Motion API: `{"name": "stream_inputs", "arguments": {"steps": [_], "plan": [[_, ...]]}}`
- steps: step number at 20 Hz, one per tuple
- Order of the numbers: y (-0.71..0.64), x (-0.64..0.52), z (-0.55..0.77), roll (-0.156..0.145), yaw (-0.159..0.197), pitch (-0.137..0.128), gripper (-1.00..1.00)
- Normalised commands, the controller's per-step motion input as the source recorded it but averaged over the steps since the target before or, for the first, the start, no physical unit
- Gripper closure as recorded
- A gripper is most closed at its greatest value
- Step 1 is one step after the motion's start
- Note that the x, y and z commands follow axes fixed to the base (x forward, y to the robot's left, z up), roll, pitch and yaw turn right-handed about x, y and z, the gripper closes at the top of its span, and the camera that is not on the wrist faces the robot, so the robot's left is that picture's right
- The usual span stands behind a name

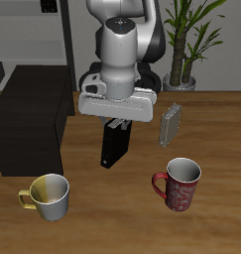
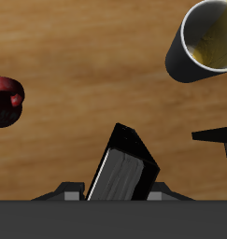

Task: Place the black book flat on top of the shelf and place the white-yellow mug on top of the shelf

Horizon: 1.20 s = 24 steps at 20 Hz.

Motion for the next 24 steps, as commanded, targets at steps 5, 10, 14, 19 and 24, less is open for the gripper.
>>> {"name": "stream_inputs", "arguments": {"steps": [5, 10, 14, 19, 24], "plan": [[-0.27, -0.72, 0.89, -0.036, 0.103, -0.129, 1.00], [-0.31, -0.48, 0.61, -0.078, 0.067, -0.064, 1.00], [-0.39, -0.37, 0.55, -0.102, 0.038, -0.070, 1.00], [-0.40, -0.27, 0.43, -0.119, 0.015, -0.031, 1.00], [-0.42, -0.33, 0.52, -0.154, -0.011, -0.058, 1.00]]}}
